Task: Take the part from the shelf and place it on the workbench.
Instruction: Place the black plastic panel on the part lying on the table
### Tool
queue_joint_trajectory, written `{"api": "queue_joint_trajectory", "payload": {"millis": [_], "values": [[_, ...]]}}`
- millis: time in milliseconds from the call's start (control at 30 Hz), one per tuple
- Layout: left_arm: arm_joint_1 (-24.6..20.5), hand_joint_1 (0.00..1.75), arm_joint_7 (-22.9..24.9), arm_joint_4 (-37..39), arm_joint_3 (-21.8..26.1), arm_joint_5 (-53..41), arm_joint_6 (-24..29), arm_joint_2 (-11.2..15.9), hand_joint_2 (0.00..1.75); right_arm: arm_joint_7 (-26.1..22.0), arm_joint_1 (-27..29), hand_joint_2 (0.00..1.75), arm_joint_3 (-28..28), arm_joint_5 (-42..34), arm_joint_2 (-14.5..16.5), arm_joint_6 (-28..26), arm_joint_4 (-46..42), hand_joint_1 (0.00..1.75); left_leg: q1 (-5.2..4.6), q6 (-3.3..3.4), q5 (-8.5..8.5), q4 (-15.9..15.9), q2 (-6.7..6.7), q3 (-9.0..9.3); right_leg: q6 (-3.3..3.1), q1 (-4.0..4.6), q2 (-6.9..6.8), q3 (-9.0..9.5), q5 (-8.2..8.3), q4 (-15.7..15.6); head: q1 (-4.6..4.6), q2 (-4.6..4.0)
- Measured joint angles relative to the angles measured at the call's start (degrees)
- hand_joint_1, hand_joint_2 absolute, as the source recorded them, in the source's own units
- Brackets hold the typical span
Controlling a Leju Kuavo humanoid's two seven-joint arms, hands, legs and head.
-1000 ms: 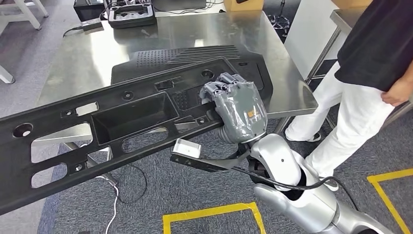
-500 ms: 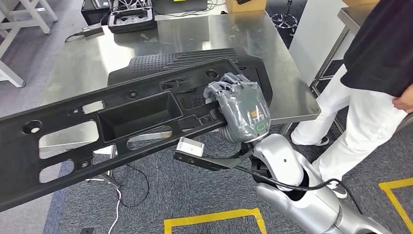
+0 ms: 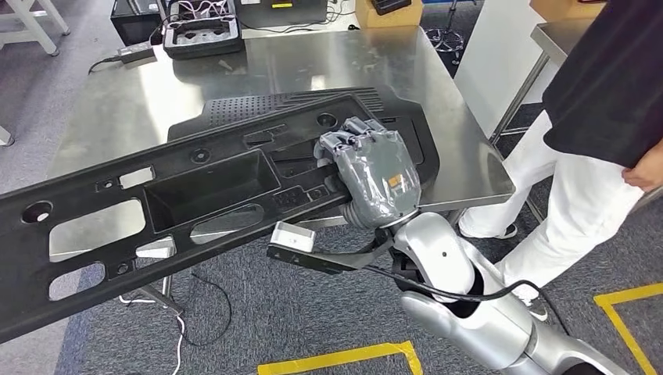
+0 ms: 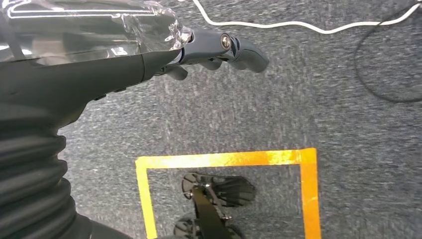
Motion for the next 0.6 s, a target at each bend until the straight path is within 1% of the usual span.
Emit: {"api": "queue_joint_trajectory", "payload": {"millis": [33, 67, 100, 133, 167, 200, 233, 267, 300, 367, 433, 467, 500, 533, 567, 600], "values": [[-0.04, 0.00, -0.01, 0.00, -0.01, -0.01, -0.02, 0.00, 1.75, 0.00, 0.02, 1.75, 0.00, 0.01, 0.00, 0.01, 0.00, 1.75, -0.01, 0.25, -0.19, -0.04, 0.02, 0.22, 0.17, -0.06, -0.04, -2.09, -1.44, 3.80, 0.38, 0.00], [-0.05, 0.00, -0.01, 0.00, -0.02, -0.01, -0.07, 0.00, 1.75, 0.00, 0.10, 1.75, 0.00, 0.00, 0.00, 0.01, 0.01, 1.75, -0.02, 0.40, -0.41, -0.02, 0.05, 0.41, 0.32, -0.16, -0.05, -4.57, -2.67, 7.81, 0.73, 0.00], [-0.04, 0.00, -0.01, 0.00, -0.02, -0.02, -0.14, 0.00, 1.75, 0.01, 0.21, 1.75, 0.01, -0.01, -0.01, 0.02, 0.01, 1.75, -0.03, 0.47, -0.64, -0.01, 0.05, 0.65, 0.43, -0.24, -0.07, -6.70, -3.12, 10.81, 1.02, 0.00], [-0.02, 0.00, -0.01, 0.00, -0.02, -0.02, -0.22, 0.00, 1.75, 0.01, 0.30, 1.75, 0.01, -0.01, -0.02, 0.03, 0.02, 1.75, -0.03, 0.45, -0.93, 0.00, 0.03, 0.96, 0.47, -0.30, -0.09, -7.93, -2.37, 11.81, 1.28, 0.00], [0.00, 0.00, -0.01, 0.00, -0.03, -0.03, -0.29, 0.00, 1.75, 0.01, 0.34, 1.75, 0.01, -0.01, -0.03, 0.04, 0.02, 1.75, -0.02, 0.39, -1.26, 0.01, -0.01, 1.38, 0.43, -0.34, -0.11, -8.03, -0.44, 10.53, 1.52, 0.00], [0.00, 0.00, 0.00, 0.00, -0.04, -0.04, -0.33, 0.00, 1.75, 0.01, 0.36, 1.75, 0.01, -0.01, -0.03, 0.05, 0.02, 1.75, -0.01, 0.27, -1.65, 0.02, -0.06, 1.94, 0.30, -0.36, -0.14, -7.01, 2.35, 7.08, 1.78, 0.00], [0.00, 0.00, 0.00, 0.00, -0.05, -0.05, -0.36, 0.00, 1.75, 0.00, 0.38, 1.75, 0.01, -0.01, -0.03, 0.05, 0.02, 1.75, -0.02, 0.08, -2.07, 0.01, -0.10, 2.47, 0.14, -0.32, -0.17, -5.53, 4.69, 3.18, 2.02, 0.00], [-0.04, 0.00, 0.01, 0.00, -0.05, -0.06, -0.36, 0.00, 1.75, 0.01, 0.35, 1.75, 0.00, -0.01, -0.02, 0.04, 0.02, 1.75, -0.08, -0.21, -2.46, 0.08, -0.13, 2.84, -0.03, -0.19, -0.19, -4.14, 6.26, -0.30, 2.19, 0.00], [-0.08, 0.00, 0.01, 0.00, -0.08, -0.08, -0.37, 0.00, 1.75, 0.01, 0.33, 1.75, 0.00, -0.02, -0.01, 0.04, 0.03, 1.75, -0.14, -0.50, -2.76, 0.08, -0.15, 3.06, -0.26, -0.07, -0.19, -3.21, 6.93, -2.56, 2.29, 0.00], [-0.18, 0.00, 0.02, 0.00, -0.16, -0.10, -0.37, 0.00, 1.75, 0.04, 0.28, 1.75, -0.01, -0.01, 0.01, 0.05, 0.04, 1.75, -0.20, -1.14, -3.07, -0.08, -0.11, 3.18, -0.78, 0.23, -0.08, -2.78, 6.48, -3.74, 2.12, 0.00], [-0.28, 0.00, 0.01, 0.00, -0.37, -0.12, -0.37, 0.00, 1.75, 0.06, 0.23, 1.75, -0.02, 0.02, 0.04, 0.05, 0.04, 1.75, -0.05, -1.82, -3.60, -0.20, -0.07, 3.40, -1.36, 0.09, -0.01, -2.32, 6.34, -4.29, 1.92, 0.00], [-0.35, 0.00, 0.01, 0.00, -0.54, -0.13, -0.37, 0.00, 1.75, 0.07, 0.15, 1.75, -0.02, 0.02, 0.09, 0.04, 0.04, 1.75, 0.02, -2.14, -4.21, 0.78, -0.06, 3.13, -1.65, -0.04, -0.06, -1.89, 6.28, -4.67, 1.73, 0.00], [-0.42, 0.00, 0.00, 0.00, -0.71, -0.13, -0.37, 0.01, 1.75, 0.07, 0.07, 1.75, -0.02, 0.02, 0.16, 0.04, 0.04, 1.75, 0.08, -2.39, -5.25, 2.93, -0.06, 2.20, -1.93, -0.19, -0.15, -1.39, 6.19, -5.03, 1.42, 0.00], [-0.44, 0.00, -0.01, 0.00, -0.86, -0.13, -0.37, 0.03, 1.75, 0.07, 0.03, 1.75, -0.02, 0.01, 0.22, 0.04, 0.04, 1.75, 0.12, -2.58, -6.52, 6.38, -0.04, 0.57, -2.18, -0.21, -0.24, -0.97, 5.97, -5.19, 1.03, 0.00], [-0.39, 0.00, 0.00, 0.00, -0.95, -0.13, -0.37, 0.05, 1.75, 0.07, 0.04, 1.75, -0.02, 0.01, 0.27, 0.05, 0.04, 1.75, 0.15, -2.72, -7.81, 10.40, -0.02, -1.72, -2.40, -0.19, -0.31, -0.63, 5.69, -5.22, 0.62, 0.00], [-0.29, 0.00, 0.01, 0.00, -0.98, -0.12, -0.37, 0.08, 1.75, 0.07, 0.10, 1.75, -0.01, 0.00, 0.28, 0.06, 0.04, 1.75, 0.18, -2.83, -8.72, 14.02, -0.02, -4.00, -2.51, -0.18, -0.33, -0.31, 5.39, -5.22, 0.32, 0.00]]}}
